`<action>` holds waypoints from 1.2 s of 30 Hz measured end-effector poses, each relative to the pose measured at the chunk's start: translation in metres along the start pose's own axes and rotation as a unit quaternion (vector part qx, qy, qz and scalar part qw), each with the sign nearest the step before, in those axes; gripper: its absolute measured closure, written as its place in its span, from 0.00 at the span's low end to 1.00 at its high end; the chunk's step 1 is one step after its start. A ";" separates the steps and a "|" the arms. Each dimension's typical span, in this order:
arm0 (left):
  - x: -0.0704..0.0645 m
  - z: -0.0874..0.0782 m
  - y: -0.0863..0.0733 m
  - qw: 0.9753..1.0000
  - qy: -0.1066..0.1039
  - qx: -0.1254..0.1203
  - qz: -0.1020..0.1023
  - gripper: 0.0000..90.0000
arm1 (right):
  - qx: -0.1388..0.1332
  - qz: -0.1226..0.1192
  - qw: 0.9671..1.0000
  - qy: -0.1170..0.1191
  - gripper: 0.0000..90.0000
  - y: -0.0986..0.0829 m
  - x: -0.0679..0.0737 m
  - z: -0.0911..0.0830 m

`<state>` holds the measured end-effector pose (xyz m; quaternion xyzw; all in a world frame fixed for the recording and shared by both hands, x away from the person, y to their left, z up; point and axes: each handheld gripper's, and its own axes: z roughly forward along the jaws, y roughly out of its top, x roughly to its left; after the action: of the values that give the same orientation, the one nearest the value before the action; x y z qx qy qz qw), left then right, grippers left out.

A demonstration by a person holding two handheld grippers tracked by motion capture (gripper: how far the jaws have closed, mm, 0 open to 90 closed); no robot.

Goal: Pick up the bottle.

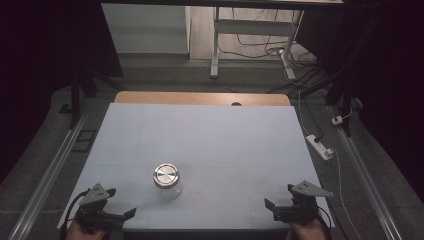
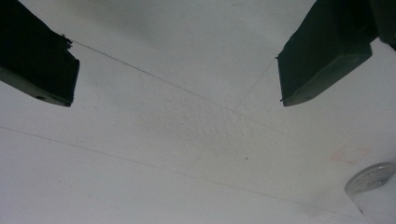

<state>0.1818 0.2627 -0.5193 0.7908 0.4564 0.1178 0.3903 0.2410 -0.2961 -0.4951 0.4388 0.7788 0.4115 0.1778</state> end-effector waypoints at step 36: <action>-0.002 0.003 0.008 1.000 -0.017 -0.004 0.022 0.00 | -0.006 0.005 0.999 0.033 0.00 0.001 -0.004 0.000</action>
<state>0.1880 0.2575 -0.5154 0.8013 0.4316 0.1151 0.3981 0.2437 -0.2989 -0.4952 0.4278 0.7793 0.4316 0.1528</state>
